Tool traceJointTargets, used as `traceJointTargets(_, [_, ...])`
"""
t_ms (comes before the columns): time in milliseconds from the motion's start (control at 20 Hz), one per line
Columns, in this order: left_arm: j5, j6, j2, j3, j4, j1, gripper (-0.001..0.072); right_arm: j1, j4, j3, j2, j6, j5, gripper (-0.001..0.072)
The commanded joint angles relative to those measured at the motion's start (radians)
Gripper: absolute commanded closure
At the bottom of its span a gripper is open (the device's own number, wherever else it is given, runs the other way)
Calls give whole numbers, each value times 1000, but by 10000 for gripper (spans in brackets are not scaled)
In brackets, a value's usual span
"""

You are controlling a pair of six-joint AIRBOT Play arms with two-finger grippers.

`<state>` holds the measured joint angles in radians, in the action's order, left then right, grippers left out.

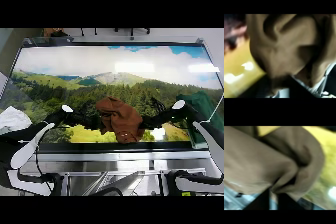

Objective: Fold the shirts.

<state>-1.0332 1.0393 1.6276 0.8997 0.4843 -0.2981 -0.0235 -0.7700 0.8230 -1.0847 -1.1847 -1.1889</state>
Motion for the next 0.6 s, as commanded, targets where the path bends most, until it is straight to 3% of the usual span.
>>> traceJointTargets(0, [-43,-21,49,83,-29,-41,690,-1,120,14,-6,90,-49,696])
traceJointTargets(200, [-85,-5,-43,133,-28,24,693,13,111,59,51,90,-58,697])
traceJointTargets(550, [-202,78,-399,147,41,264,693,155,117,218,258,90,-76,698])
